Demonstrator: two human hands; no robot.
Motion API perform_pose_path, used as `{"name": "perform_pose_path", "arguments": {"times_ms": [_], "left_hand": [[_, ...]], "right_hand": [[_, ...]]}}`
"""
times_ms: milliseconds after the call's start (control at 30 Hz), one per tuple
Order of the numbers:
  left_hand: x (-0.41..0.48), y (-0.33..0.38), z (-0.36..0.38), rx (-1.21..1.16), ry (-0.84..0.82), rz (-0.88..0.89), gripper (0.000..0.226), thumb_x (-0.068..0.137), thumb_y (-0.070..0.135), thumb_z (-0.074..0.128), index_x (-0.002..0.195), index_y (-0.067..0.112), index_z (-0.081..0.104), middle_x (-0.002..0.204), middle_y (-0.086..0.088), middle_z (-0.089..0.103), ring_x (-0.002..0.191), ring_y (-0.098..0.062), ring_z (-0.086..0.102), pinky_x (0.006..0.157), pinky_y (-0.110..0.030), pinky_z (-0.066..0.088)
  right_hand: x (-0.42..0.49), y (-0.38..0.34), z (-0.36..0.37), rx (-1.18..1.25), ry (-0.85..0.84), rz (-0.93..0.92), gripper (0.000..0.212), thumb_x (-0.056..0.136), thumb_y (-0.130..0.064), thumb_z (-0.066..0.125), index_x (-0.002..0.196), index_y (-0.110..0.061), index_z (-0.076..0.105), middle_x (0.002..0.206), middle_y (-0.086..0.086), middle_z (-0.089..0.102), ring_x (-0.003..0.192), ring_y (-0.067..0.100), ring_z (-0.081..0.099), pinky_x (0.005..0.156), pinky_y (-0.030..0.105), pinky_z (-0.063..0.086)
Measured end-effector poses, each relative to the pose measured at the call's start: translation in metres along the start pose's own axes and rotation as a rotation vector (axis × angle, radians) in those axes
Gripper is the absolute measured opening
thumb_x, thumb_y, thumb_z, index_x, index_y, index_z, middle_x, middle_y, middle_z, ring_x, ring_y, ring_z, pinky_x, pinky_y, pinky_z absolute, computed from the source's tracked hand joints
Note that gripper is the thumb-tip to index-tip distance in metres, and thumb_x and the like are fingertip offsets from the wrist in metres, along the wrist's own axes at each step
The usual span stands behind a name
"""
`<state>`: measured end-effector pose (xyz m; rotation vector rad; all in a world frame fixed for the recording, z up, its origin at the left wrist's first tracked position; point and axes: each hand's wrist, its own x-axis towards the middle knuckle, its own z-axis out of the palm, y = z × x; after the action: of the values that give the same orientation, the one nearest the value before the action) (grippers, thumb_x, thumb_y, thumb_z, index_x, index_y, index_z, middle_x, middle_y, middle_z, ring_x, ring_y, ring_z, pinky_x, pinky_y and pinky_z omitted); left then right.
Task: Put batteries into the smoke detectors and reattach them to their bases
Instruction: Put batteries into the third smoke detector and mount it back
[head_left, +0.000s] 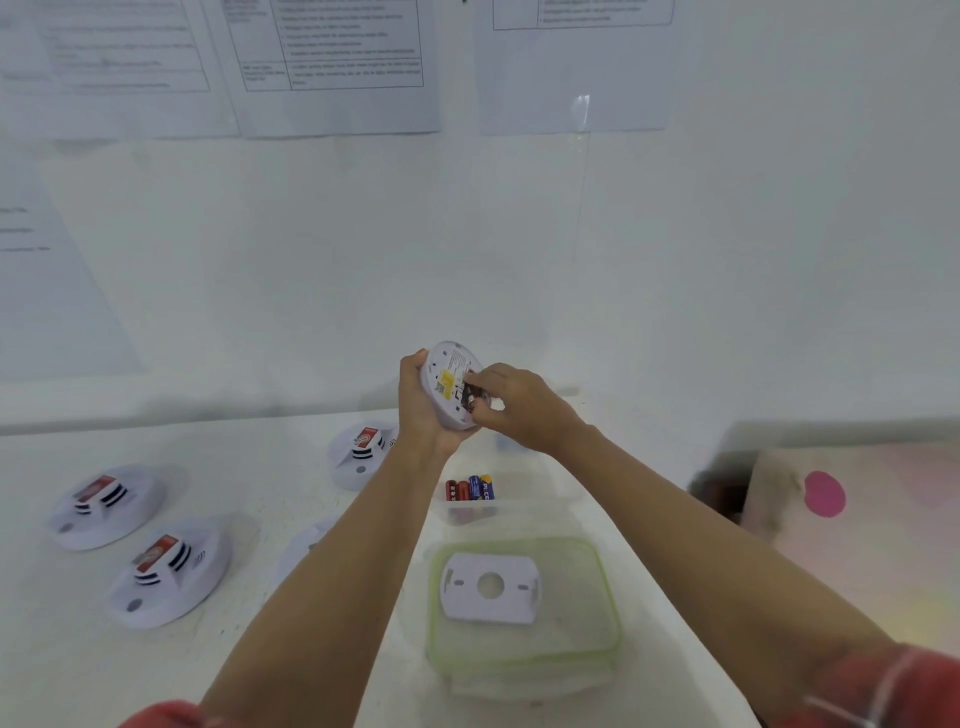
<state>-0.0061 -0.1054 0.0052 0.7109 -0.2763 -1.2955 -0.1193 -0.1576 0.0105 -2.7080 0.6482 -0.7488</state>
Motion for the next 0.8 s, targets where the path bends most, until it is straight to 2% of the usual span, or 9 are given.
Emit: {"name": "perform_pose_path", "arguments": {"times_ms": [67,200,300,367,400,500,567,633,800], "left_hand": [[-0.001,-0.001,0.002,-0.003,-0.010,0.014,0.037,0.086,0.048,0.032,0.081,0.016,0.050,0.075,-0.002,0.043,0.069,-0.015,0.042,0.060,-0.024,0.036],[-0.004,-0.006,0.002,0.034,0.005,0.042,0.036,0.086,0.047,0.033,0.084,0.016,0.051,0.077,-0.003,0.043,0.070,-0.016,0.043,0.067,-0.027,0.033],[-0.007,-0.009,0.001,0.065,0.024,0.059,0.035,0.087,0.046,0.033,0.083,0.015,0.050,0.078,-0.003,0.041,0.071,-0.016,0.040,0.067,-0.026,0.030],[-0.009,-0.008,-0.001,0.081,0.032,0.073,0.035,0.088,0.046,0.032,0.084,0.016,0.051,0.077,-0.003,0.041,0.070,-0.015,0.040,0.065,-0.025,0.030],[-0.010,-0.007,-0.002,0.085,0.034,0.084,0.035,0.088,0.046,0.032,0.085,0.017,0.052,0.078,-0.003,0.042,0.070,-0.015,0.040,0.065,-0.026,0.032],[-0.013,-0.002,-0.012,0.085,0.070,0.112,0.035,0.087,0.047,0.035,0.089,0.019,0.055,0.084,-0.004,0.048,0.074,-0.017,0.046,0.070,-0.029,0.038],[-0.015,0.000,-0.020,0.071,0.107,0.126,0.034,0.086,0.048,0.037,0.090,0.021,0.057,0.088,-0.003,0.051,0.079,-0.018,0.047,0.074,-0.030,0.039],[-0.018,0.001,-0.026,0.062,0.120,0.129,0.035,0.086,0.050,0.038,0.092,0.022,0.058,0.091,-0.003,0.052,0.082,-0.019,0.048,0.076,-0.031,0.039],[-0.025,0.001,-0.027,0.036,0.121,0.126,0.035,0.086,0.050,0.039,0.096,0.022,0.059,0.094,-0.005,0.054,0.083,-0.020,0.050,0.078,-0.033,0.041]], "right_hand": [[-0.002,-0.001,-0.001,0.103,-0.003,0.071,0.036,0.088,-0.010,0.053,0.123,-0.003,0.059,0.112,0.017,0.062,0.099,0.027,0.059,0.089,0.037,0.048],[-0.006,-0.005,-0.002,0.258,0.024,0.175,0.030,0.087,-0.014,0.059,0.115,-0.005,0.066,0.102,0.018,0.065,0.093,0.029,0.061,0.086,0.040,0.050],[-0.007,-0.010,-0.002,0.364,0.066,0.260,0.025,0.082,-0.014,0.067,0.105,-0.005,0.070,0.092,0.019,0.070,0.080,0.027,0.064,0.075,0.034,0.052],[-0.007,-0.013,-0.003,0.408,0.056,0.342,0.029,0.078,-0.005,0.066,0.107,-0.005,0.068,0.087,0.022,0.071,0.064,0.020,0.061,0.065,0.023,0.049],[-0.007,-0.015,-0.004,0.458,0.048,0.403,0.032,0.076,-0.002,0.065,0.108,-0.005,0.066,0.086,0.022,0.070,0.058,0.017,0.058,0.063,0.022,0.050],[-0.006,-0.015,-0.011,0.603,-0.045,0.653,0.035,0.077,0.001,0.061,0.112,-0.003,0.061,0.081,0.012,0.062,0.060,0.019,0.058,0.072,0.035,0.059],[-0.008,-0.015,-0.012,0.487,-0.267,0.738,0.034,0.079,0.004,0.059,0.113,0.001,0.059,0.074,0.006,0.058,0.062,0.019,0.059,0.063,0.029,0.059],[-0.011,-0.016,-0.007,0.359,-0.431,0.743,0.034,0.081,0.005,0.059,0.114,0.003,0.058,0.074,0.006,0.057,0.061,0.018,0.058,0.055,0.024,0.056],[-0.016,-0.017,0.015,0.090,-0.555,0.658,0.039,0.081,-0.002,0.063,0.119,0.003,0.058,0.088,0.012,0.057,0.069,0.022,0.054,0.066,0.028,0.050]]}}
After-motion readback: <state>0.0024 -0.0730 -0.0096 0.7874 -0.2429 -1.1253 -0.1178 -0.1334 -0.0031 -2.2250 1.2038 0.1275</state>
